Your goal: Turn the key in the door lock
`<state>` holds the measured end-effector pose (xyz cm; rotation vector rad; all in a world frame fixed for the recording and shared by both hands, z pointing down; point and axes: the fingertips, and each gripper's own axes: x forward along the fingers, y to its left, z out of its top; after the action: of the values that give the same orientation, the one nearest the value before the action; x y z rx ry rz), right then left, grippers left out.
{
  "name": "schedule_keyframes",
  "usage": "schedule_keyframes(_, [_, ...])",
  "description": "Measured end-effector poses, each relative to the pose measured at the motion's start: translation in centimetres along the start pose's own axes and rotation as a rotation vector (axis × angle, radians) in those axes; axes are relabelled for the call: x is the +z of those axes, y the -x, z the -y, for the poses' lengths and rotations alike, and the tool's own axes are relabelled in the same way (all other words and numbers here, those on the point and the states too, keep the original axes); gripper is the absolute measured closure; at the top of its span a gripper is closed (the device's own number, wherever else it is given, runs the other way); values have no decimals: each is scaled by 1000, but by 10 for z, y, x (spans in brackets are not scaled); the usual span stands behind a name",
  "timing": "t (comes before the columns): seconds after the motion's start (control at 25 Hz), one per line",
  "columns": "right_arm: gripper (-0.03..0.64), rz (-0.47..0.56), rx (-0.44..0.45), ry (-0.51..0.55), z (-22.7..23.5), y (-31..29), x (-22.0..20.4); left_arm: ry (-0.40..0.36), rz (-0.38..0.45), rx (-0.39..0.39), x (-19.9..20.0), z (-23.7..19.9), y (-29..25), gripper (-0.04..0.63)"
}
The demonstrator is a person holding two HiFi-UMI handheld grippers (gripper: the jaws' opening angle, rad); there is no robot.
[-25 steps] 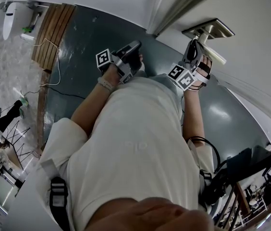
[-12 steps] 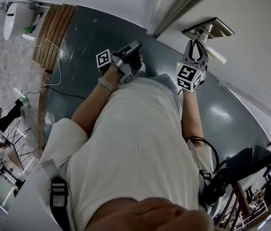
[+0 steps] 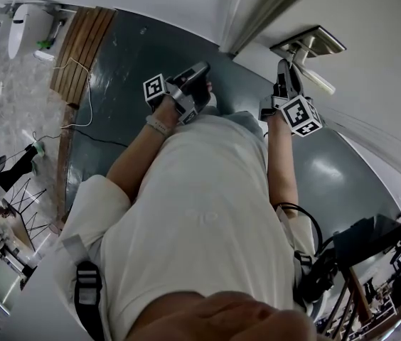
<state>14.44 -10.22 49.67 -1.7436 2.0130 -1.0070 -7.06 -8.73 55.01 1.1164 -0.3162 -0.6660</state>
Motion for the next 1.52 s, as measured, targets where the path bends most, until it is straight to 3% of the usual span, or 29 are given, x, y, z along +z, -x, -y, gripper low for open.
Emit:
schedule_keyframes(0.12, [568,53,78,-363,5,2,-2,0,4,0,-1,1,2,549])
schedule_keyframes(0.2, [571,97,145,-549,8,3,-3,0,9,0,0,0,3,549])
schedule_keyframes(0.44, [569,186,309,-881,9,2,-3,0,18,-2,-1,1,7,549])
schedule_keyframes(0.56, [569,192,337,-910,9,1,-2,-24,-3,-10,-4,4,5,549])
schedule_keyframes(0.8, [566,95,313,-770,5,-1,-7,-45,-33,-18,-10,6,0,549])
schedule_keyframes(1.0, [540,-10,214,-518,1,6,-18,-145,-106,-19,-20,13,-9,549])
schedule_keyframes(1.08, [538,-52,176,-316,-3,12,-23,-194,-147,-33,-28,18,-15,549])
schedule_keyframes(1.16, [538,-98,106,47,-7,17,-27,-250,-177,-52,-35,24,-20,549])
schedule_keyframes(1.28, [538,-162,-51,727,-12,24,-29,-394,-218,-69,-47,32,-27,549])
schedule_keyframes(1.36, [529,-169,-147,1106,-17,27,-27,-458,-250,-83,-54,35,-31,549])
schedule_keyframes(1.44, [528,-170,-223,1389,-21,27,-26,-471,-275,-96,-60,37,-33,549])
schedule_keyframes(1.52, [512,-192,-275,1577,-22,23,-27,-442,-281,-124,-62,42,-34,553])
